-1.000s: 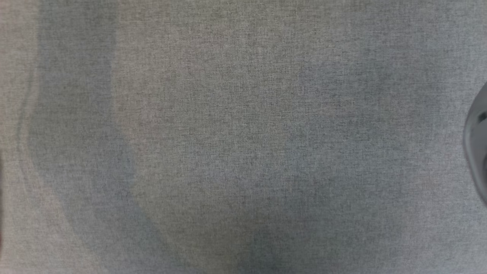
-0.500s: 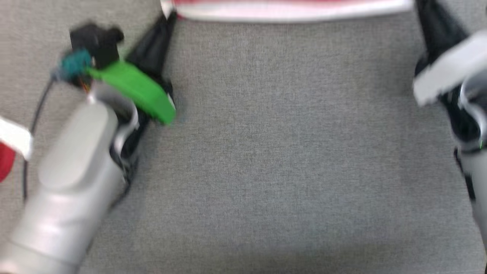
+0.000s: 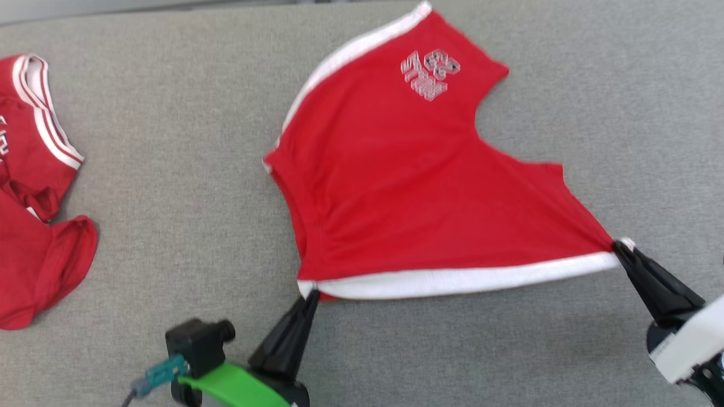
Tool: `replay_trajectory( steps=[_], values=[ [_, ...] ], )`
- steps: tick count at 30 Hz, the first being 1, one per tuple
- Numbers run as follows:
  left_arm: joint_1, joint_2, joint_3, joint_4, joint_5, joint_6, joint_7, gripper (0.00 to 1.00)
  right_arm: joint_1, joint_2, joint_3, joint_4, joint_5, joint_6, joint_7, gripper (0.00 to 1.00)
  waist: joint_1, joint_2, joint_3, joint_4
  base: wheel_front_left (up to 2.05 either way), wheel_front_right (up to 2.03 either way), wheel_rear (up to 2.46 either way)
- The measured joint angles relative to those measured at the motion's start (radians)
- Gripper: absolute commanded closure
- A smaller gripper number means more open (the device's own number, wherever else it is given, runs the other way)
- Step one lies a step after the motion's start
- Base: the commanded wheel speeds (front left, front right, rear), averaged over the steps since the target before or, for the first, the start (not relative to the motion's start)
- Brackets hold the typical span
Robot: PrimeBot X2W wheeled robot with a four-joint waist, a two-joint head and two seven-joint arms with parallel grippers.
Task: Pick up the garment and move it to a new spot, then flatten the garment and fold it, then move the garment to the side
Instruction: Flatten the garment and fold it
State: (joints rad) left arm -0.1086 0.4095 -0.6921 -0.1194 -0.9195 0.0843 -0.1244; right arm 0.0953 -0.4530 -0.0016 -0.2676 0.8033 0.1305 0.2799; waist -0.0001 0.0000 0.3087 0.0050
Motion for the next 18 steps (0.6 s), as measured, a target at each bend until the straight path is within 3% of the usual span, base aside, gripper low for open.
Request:
replay_trajectory(
  steps=[5, 9, 18],
  values=[
    [0.109, 0.042, -0.009, -0.145, -0.018, 0.068, 0.025, 1.00, 0.077, -0.037, -0.025, -0.052, 0.028, 0.000, 0.057, 1.00, -0.0001, 0.0000, -0.054, -0.010, 0.00, 0.00, 0.00],
    [0.114, 0.050, -0.009, -0.210, -0.028, 0.090, 0.058, 1.00, 0.060, -0.059, -0.019, -0.077, 0.033, 0.000, 0.099, 1.00, 0.0000, 0.0001, -0.054, -0.006, 0.00, 0.00, 0.00],
    [-0.047, 0.032, 0.022, -0.216, -0.067, 0.117, 0.174, 1.00, -0.249, -0.153, -0.024, -0.020, 0.024, 0.000, 0.321, 1.00, 0.0000, 0.0000, -0.014, 0.061, 0.00, 0.00, 0.00]
  ],
)
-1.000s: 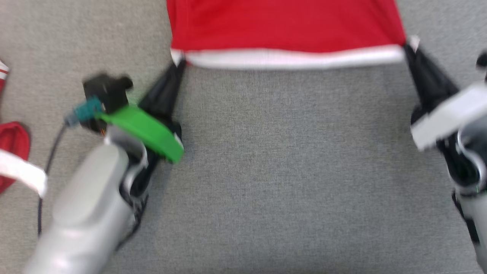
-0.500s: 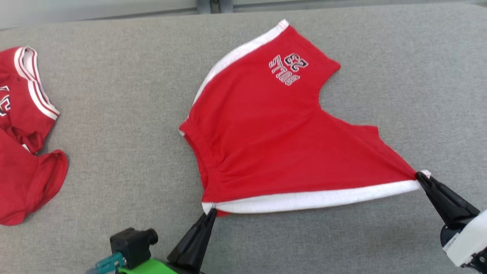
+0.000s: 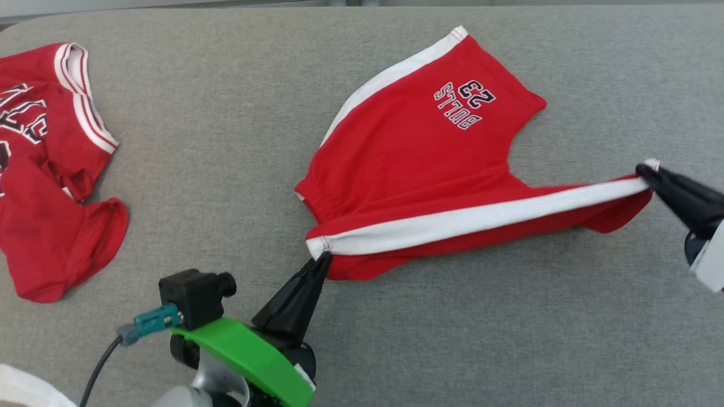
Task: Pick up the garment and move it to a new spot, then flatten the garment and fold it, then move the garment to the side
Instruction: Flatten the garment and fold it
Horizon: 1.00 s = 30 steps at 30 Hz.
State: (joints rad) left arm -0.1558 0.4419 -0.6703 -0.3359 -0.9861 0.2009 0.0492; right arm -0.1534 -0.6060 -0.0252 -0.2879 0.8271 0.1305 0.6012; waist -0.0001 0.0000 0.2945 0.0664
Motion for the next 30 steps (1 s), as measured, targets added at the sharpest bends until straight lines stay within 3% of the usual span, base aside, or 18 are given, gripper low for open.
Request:
replay_trajectory(
  steps=[6, 12, 21, 30],
  values=[
    [-0.152, -0.083, -0.028, 0.069, -0.036, -0.050, 0.081, 1.00, -0.285, -0.027, -0.031, 0.075, -0.041, 0.000, 0.180, 1.00, 0.0000, 0.0000, 0.049, 0.090, 0.00, 0.00, 0.00],
    [-0.305, -0.171, -0.053, 0.203, -0.045, -0.105, 0.116, 1.00, -0.526, -0.008, -0.001, 0.199, -0.138, 0.000, 0.302, 1.00, 0.0000, 0.0000, 0.123, 0.180, 0.00, 0.00, 0.00],
    [-0.432, -0.256, -0.060, 0.356, -0.047, -0.149, 0.117, 1.00, -0.673, 0.014, 0.039, 0.362, -0.252, 0.000, 0.331, 1.00, 0.0000, 0.0000, 0.209, 0.300, 0.00, 0.00, 0.00],
    [-0.494, -0.311, -0.067, 0.448, -0.045, -0.163, 0.106, 1.00, -0.751, 0.005, 0.067, 0.437, -0.300, 0.000, 0.350, 1.00, 0.0001, 0.0000, 0.252, 0.354, 0.00, 0.00, 0.00]
  ],
)
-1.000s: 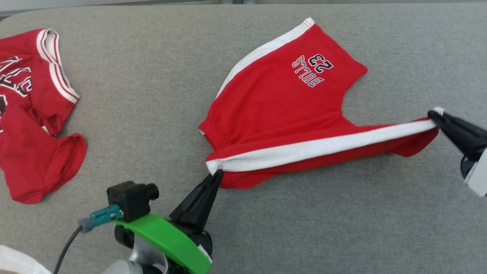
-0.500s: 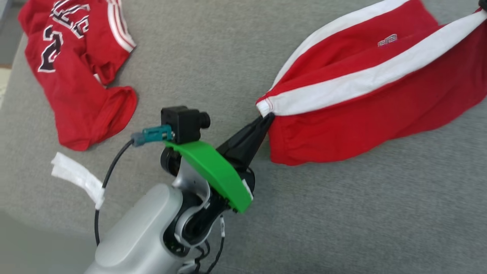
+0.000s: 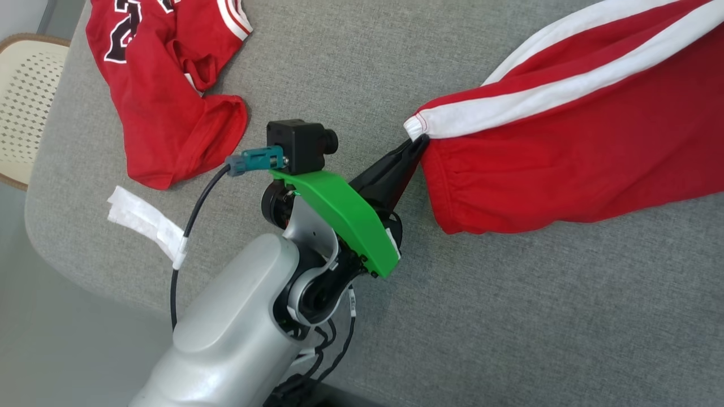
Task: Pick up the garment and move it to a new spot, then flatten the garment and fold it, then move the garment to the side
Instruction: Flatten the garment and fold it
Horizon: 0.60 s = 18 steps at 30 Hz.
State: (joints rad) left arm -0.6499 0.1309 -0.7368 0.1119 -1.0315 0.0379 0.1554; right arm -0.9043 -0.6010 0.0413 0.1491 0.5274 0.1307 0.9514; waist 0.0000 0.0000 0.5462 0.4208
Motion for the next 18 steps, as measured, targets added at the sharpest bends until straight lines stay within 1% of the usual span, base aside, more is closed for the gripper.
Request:
replay_trajectory(
  steps=[3, 7, 18],
  values=[
    [-0.018, -0.013, 0.005, 0.025, 0.000, -0.002, -0.009, 1.00, -0.025, -0.008, 0.009, 0.009, -0.019, 0.000, 0.015, 1.00, 0.0000, 0.0000, 0.013, 0.006, 0.00, 0.00, 0.00],
    [-0.030, -0.027, 0.015, 0.049, -0.003, -0.001, -0.026, 1.00, -0.051, -0.010, 0.019, 0.024, -0.042, 0.000, 0.004, 1.00, 0.0000, 0.0000, 0.025, 0.012, 0.00, 0.00, 0.00],
    [-0.046, -0.051, 0.013, 0.089, -0.015, -0.004, -0.053, 1.00, -0.084, -0.014, 0.056, 0.063, -0.067, 0.000, -0.056, 1.00, 0.0000, 0.0000, 0.047, 0.015, 0.00, 0.00, 0.00]
  ],
)
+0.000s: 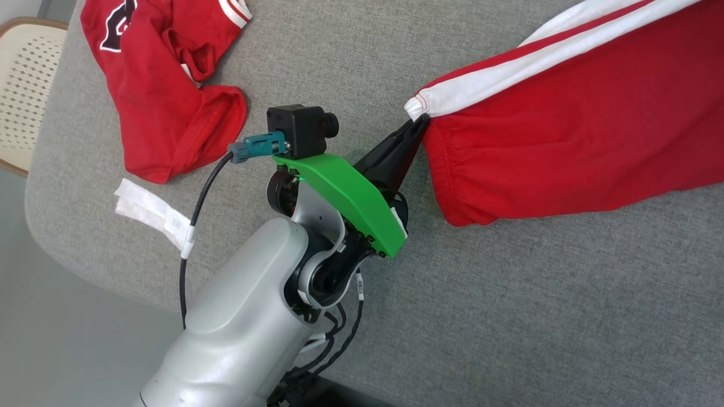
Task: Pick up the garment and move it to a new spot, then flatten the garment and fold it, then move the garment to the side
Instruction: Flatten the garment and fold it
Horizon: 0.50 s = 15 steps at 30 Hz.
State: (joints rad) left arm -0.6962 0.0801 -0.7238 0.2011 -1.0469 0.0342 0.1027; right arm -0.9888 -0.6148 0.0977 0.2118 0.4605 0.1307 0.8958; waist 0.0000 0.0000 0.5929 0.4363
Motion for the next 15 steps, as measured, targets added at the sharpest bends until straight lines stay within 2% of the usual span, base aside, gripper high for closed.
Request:
replay_trajectory(
  steps=[15],
  values=[
    [-0.017, -0.005, 0.012, 0.024, 0.000, 0.006, -0.034, 1.00, -0.048, -0.012, 0.067, 0.040, 0.012, 0.000, -0.108, 1.00, 0.0000, 0.0000, 0.019, -0.005, 0.00, 0.00, 0.00]
  ],
)
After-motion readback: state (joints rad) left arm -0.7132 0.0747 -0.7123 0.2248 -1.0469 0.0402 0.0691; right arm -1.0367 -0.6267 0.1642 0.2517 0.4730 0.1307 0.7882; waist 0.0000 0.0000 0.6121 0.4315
